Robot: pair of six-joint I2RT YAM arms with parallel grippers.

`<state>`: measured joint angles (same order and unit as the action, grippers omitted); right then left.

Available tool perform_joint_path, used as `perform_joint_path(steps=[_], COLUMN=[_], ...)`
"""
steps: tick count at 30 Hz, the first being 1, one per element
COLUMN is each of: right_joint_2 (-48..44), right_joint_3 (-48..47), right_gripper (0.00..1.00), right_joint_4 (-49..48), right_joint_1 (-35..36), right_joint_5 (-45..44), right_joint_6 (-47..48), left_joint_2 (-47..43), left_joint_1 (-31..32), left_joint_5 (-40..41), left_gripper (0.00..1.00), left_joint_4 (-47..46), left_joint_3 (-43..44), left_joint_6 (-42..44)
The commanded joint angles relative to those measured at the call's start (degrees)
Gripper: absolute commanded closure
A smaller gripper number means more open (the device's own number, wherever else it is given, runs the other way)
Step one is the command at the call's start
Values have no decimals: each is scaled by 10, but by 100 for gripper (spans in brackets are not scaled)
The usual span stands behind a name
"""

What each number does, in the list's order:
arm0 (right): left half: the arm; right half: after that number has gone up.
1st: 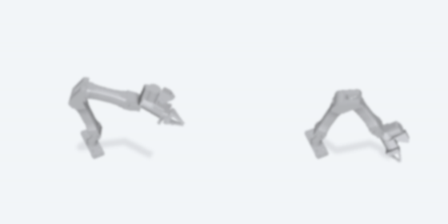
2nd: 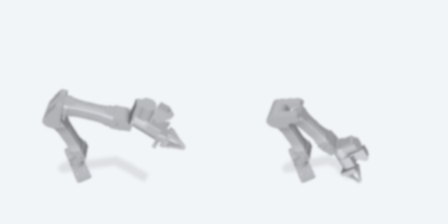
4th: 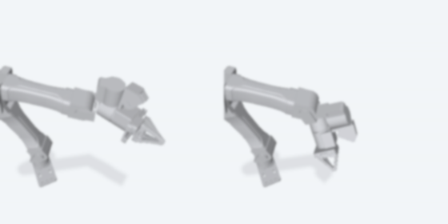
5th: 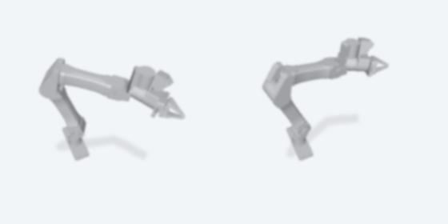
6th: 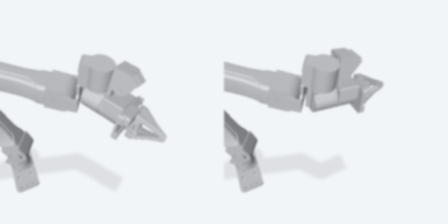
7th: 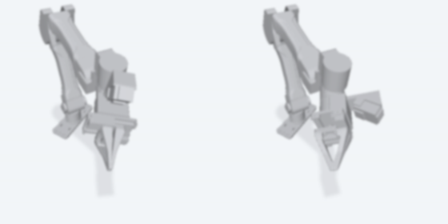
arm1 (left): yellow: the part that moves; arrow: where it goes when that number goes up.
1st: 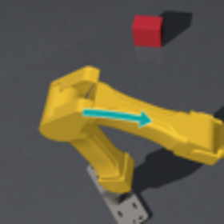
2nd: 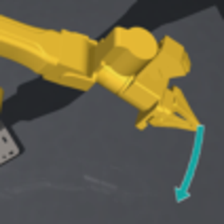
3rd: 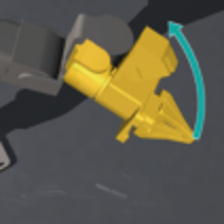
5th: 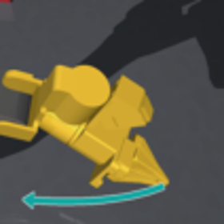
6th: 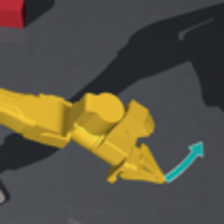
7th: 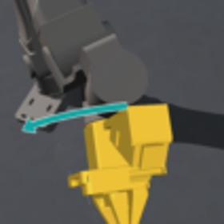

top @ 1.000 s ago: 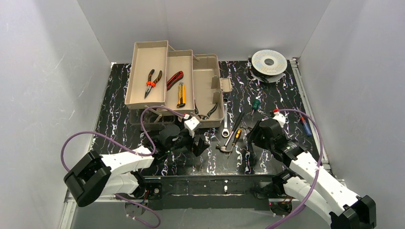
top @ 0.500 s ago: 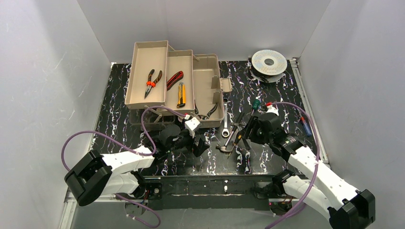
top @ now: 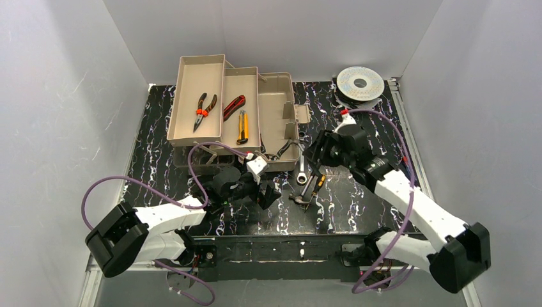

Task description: Pack the tool kit

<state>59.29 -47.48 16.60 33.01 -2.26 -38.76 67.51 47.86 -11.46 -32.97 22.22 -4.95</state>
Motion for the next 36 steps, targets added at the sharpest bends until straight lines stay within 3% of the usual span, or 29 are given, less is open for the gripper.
perform_joint_path(steps=[1,13,21,23,26,33,36], right_joint_2=[55,224,319,330,334,299,273], right_joint_3=[-73,-175,-249,-261,-274,-255,-237], right_gripper=[50,50,43,40,23,20,24], right_joint_4=[-81,-148,-150,-144,-121,-115,-97], right_joint_1=[-2,2,3,4,6,8,8], right_joint_5=[49,104,97,95,63,44,45], right_joint_6=[16,-16,-33,-33,-38,-21,-9], left_joint_2=[-25,-38,-39,-41,-43,-47,-49], left_joint_1=[3,3,4,3,3,3,3], left_joint_5=[-4,3,7,7,11,16,15], left_gripper=[2,2,2,2,2,2,2], left_joint_4=[-9,-2,2,3,11,18,19], left_joint_3=[-6,-9,-7,-7,-5,-3,-3], left_joint_6=[8,11,13,13,13,13,12])
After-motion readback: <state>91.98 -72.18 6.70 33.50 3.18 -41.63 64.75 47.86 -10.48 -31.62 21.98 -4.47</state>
